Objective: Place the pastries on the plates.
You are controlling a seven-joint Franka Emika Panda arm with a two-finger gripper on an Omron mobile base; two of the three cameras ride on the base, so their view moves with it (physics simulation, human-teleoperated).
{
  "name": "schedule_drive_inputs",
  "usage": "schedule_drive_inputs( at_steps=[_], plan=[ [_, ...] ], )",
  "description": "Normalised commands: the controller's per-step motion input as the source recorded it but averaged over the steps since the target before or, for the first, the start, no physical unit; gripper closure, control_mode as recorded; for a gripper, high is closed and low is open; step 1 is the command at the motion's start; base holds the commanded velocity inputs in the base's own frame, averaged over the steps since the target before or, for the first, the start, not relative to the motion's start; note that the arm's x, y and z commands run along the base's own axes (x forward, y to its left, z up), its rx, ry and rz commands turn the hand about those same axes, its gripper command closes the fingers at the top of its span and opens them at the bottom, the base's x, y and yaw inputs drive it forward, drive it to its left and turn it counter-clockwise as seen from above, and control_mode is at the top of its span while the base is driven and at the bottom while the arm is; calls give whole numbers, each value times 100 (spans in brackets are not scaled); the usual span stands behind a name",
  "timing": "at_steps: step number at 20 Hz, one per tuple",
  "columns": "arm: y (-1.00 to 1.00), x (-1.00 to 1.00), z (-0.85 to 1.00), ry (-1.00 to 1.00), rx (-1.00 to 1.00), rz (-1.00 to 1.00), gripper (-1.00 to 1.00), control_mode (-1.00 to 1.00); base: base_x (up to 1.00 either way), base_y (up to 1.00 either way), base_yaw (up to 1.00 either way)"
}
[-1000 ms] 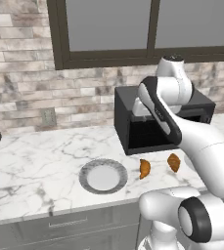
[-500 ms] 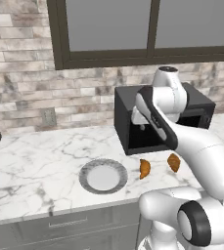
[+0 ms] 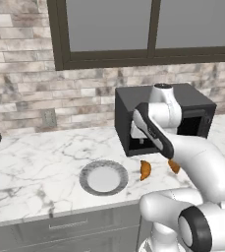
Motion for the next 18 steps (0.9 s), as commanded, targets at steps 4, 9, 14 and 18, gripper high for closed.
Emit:
schedule_drive_inputs(
  at_steps=[4,9,14,18],
  plan=[
    [0,0,-76,10,-4,-6,-100,-100,0,0,0],
    [0,0,-63,5,0,-2,-100,-100,0,0,0],
    [0,10,-53,4,0,0,-100,-100,0,0,0],
    [0,8,-44,1,0,0,-100,-100,0,0,0]
  ],
)
